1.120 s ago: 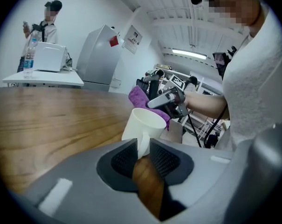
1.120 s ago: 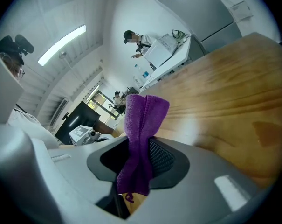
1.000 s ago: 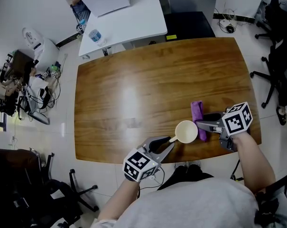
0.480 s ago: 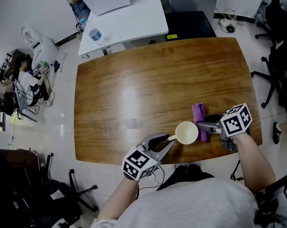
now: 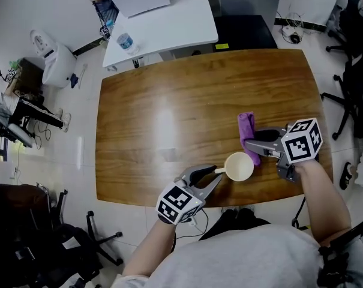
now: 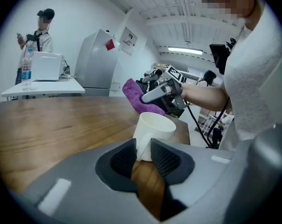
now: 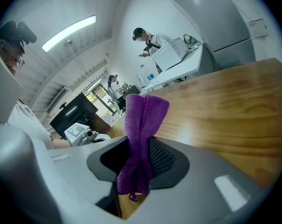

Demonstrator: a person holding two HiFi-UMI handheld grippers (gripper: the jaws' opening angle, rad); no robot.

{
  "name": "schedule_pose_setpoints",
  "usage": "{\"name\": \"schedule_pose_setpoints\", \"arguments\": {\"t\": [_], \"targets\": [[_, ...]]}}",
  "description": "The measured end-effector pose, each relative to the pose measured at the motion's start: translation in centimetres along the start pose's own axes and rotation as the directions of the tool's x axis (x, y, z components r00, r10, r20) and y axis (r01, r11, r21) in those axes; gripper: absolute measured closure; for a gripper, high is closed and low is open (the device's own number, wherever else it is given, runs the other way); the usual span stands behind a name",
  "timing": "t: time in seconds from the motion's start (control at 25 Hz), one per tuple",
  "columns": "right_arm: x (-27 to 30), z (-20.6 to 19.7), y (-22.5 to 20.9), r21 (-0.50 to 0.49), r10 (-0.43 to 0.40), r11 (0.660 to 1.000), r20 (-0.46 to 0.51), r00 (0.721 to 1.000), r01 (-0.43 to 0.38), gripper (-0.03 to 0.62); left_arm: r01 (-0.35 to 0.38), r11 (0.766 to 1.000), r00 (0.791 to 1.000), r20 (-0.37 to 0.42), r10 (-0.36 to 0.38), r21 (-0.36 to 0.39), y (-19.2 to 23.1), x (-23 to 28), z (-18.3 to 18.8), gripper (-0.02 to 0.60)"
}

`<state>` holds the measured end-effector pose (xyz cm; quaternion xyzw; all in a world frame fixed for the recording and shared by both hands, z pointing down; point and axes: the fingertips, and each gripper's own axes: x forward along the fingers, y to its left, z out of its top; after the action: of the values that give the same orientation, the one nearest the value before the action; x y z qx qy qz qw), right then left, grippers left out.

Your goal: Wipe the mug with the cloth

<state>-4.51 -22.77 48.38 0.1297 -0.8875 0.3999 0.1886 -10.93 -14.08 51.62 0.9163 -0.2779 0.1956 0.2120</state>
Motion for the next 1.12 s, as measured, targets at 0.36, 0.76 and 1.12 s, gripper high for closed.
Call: {"name": "schedule_pose_setpoints", "arguments": {"t": [0.36, 0.76, 1.12], "targets": [[2.6, -3.1, -2.3, 0.127, 0.041, 0.991, -0.066, 0.997, -0.033, 0.467, -0.018, 1.000, 1.000, 0.024, 0.018, -0.016, 1.0, 0.0, 0.1, 0.480], [3.1, -5.3, -3.9, 0.070, -0.032, 0.997, -0.165, 0.986, 0.045, 0.467, -0.058, 0.997, 0.997, 0.052, 0.055, 0.046, 2.3, 0.1, 0.3, 0.482], [2.5, -0.4, -3.0, 0.062, -0.026, 0.998, -0.002, 1.000, 0.026, 0.467, -0.068, 0.991, 0.998, 0.021, 0.066, 0.117, 3.0, 0.7, 0.5, 0.491]]}}
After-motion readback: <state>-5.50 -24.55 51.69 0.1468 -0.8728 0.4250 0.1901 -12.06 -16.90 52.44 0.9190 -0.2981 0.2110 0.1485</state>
